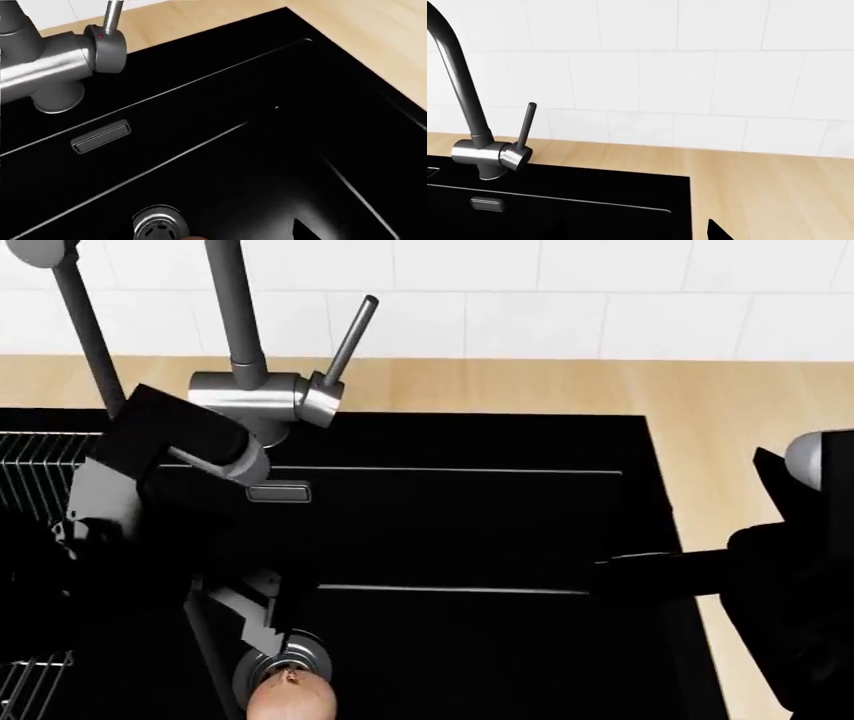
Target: Pick the oranges and zucchinis from the sink and place them in one bowl. Place the onion in the other bowl. Then turn off the sink faucet.
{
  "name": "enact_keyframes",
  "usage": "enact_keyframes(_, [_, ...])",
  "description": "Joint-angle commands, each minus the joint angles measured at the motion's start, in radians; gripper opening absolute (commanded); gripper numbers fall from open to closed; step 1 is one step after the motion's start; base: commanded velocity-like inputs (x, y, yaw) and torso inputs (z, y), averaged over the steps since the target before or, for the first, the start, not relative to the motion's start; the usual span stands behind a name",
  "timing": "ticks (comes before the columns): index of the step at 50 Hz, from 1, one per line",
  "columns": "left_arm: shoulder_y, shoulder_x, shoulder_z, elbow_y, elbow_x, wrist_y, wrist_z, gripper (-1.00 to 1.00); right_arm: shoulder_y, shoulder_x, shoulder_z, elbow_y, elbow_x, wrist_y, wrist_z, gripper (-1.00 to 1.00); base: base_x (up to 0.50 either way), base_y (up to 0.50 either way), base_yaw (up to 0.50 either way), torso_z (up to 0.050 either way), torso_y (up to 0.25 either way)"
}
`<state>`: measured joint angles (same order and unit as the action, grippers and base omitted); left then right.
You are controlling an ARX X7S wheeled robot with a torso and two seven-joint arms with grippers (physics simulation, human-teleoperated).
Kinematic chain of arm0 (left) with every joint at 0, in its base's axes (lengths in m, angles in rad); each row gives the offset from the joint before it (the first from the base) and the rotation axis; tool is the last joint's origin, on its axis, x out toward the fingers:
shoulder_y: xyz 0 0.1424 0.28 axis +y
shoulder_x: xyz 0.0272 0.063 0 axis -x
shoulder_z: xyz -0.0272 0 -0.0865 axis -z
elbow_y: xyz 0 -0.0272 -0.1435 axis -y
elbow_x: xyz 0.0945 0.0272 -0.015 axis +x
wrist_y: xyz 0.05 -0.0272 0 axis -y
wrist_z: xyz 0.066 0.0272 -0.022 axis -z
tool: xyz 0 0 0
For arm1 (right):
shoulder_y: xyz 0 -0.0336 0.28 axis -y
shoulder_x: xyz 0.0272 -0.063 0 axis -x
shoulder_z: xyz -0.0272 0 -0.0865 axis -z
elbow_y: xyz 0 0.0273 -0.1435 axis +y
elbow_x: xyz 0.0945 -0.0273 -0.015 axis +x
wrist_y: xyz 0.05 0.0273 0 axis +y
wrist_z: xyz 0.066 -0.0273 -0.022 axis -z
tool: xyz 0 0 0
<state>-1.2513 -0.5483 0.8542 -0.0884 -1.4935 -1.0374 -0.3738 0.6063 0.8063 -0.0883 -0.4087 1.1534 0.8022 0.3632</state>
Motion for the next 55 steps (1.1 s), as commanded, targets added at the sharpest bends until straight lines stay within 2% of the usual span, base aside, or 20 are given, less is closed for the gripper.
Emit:
enact_keyframes(1, [-0.040, 0.113, 0.049, -0.170, -0.038, -0.071, 0.021, 1.00, -0.046, -0.005, 0.014, -0.003, -0.007, -0.023, -0.020, 1.00, 0.00, 0.00, 0.00, 0.000, 0.000])
enact_keyframes(8, [-0.004, 0.144, 0.060, -0.262, -0.043, -0.059, 0.033, 1.00, -0.029, -0.007, 0.011, -0.007, -0.004, -0.020, -0.018, 1.00, 0.00, 0.00, 0.00, 0.000, 0.000])
enact_keyframes(15, [0.006, 0.171, 0.101, -0.337, 0.041, -0.013, 0.041, 1.00, -0.023, -0.013, 0.002, -0.007, -0.010, -0.028, -0.036, 1.00, 0.00, 0.00, 0.00, 0.000, 0.000])
enact_keyframes(20, [-0.012, 0.202, 0.138, -0.422, 0.082, -0.013, 0.116, 1.00, -0.034, -0.014, 0.007, -0.004, -0.013, -0.038, -0.039, 1.00, 0.00, 0.00, 0.00, 0.000, 0.000])
enact_keyframes(30, [0.020, 0.250, 0.196, -0.540, 0.164, 0.041, 0.175, 1.00, -0.050, -0.018, 0.018, -0.006, 0.004, -0.047, -0.042, 1.00, 0.00, 0.00, 0.00, 0.000, 0.000])
enact_keyframes(40, [0.019, 0.348, 0.248, -0.781, 0.253, 0.132, 0.294, 1.00, -0.056, -0.018, 0.019, -0.008, 0.010, -0.049, -0.043, 1.00, 0.00, 0.00, 0.00, 0.000, 0.000])
enact_keyframes(44, [0.017, 0.382, 0.270, -0.847, 0.282, 0.157, 0.335, 1.00, -0.062, -0.019, 0.018, -0.004, 0.008, -0.052, -0.046, 1.00, 0.00, 0.00, 0.00, 0.000, 0.000])
enact_keyframes(46, [0.018, 0.387, 0.290, -0.843, 0.304, 0.183, 0.392, 1.00, -0.059, -0.019, 0.015, -0.002, 0.006, -0.051, -0.048, 1.00, 0.00, 0.00, 0.00, 0.000, 0.000])
enact_keyframes(55, [0.011, 0.476, 0.334, -1.031, 0.365, 0.232, 0.468, 1.00, -0.084, -0.022, 0.018, 0.005, -0.002, -0.068, -0.059, 1.00, 0.00, 0.00, 0.00, 0.000, 0.000])
